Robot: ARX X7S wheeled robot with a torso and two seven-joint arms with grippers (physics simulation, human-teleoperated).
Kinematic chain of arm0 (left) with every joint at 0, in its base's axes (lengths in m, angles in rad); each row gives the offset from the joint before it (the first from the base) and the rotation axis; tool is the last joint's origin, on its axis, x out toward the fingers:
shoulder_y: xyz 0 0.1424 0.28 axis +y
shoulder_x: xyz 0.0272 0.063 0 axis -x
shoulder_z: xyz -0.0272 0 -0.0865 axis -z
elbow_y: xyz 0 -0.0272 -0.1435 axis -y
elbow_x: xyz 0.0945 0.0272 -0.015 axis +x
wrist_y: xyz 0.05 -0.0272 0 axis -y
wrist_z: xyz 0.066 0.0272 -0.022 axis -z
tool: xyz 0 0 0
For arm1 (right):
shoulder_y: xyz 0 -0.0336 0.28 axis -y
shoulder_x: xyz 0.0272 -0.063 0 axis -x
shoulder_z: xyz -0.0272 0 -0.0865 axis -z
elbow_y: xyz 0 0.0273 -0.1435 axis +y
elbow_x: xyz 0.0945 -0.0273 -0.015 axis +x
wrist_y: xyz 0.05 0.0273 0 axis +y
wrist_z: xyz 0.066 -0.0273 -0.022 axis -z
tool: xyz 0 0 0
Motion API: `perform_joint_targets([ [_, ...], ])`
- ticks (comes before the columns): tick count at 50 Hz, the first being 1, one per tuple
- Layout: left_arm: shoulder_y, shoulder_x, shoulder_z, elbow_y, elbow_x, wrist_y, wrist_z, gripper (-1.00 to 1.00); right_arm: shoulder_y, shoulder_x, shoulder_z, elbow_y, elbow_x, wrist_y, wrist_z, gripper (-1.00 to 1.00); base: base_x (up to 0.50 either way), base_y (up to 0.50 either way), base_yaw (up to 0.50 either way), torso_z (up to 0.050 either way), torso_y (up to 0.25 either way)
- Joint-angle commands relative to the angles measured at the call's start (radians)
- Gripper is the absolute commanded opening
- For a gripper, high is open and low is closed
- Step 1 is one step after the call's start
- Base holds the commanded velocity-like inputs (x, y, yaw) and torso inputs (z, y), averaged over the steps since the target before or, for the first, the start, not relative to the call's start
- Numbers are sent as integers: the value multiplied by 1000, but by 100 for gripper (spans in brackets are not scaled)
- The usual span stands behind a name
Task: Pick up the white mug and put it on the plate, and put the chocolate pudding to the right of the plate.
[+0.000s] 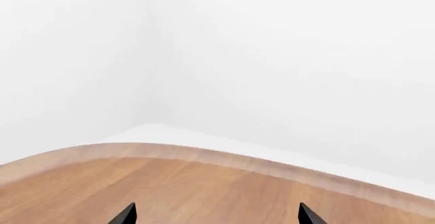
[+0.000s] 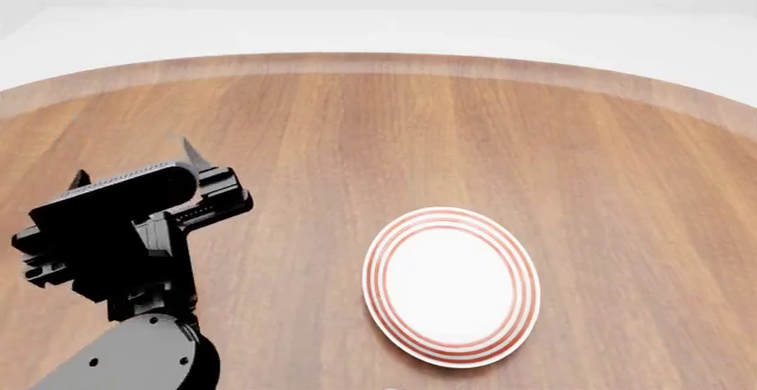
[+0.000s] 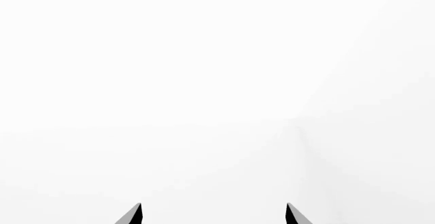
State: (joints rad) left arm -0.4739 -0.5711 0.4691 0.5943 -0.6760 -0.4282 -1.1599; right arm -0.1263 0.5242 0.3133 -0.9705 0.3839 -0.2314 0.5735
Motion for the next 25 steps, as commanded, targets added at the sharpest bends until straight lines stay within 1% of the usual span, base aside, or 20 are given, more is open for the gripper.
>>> perform_joint_targets([
  [1, -17, 116, -23, -161, 4, 44, 18, 100, -3, -18, 13, 11, -20, -9, -29, 100, 0, 0, 0, 0, 0],
  [7, -22, 150, -39, -231, 2, 65, 13, 100, -6, -14, 14, 10, -17, -8, -28, 100, 0, 0, 0, 0, 0],
  [15, -50, 197, -76, -341, -54, 69, 27, 100, -6, -10, 12, 10, -14, -7, -26, 100, 0, 0, 0, 0, 0],
  [16, -54, 207, -83, -365, -65, 81, 42, 100, -5, -8, 12, 8, -13, -4, -25, 100, 0, 0, 0, 0, 0],
  [25, -66, 250, -130, -475, -108, 111, 54, 100, 0, -1, 10, 7, -11, 1, -21, 100, 0, 0, 0, 0, 0],
])
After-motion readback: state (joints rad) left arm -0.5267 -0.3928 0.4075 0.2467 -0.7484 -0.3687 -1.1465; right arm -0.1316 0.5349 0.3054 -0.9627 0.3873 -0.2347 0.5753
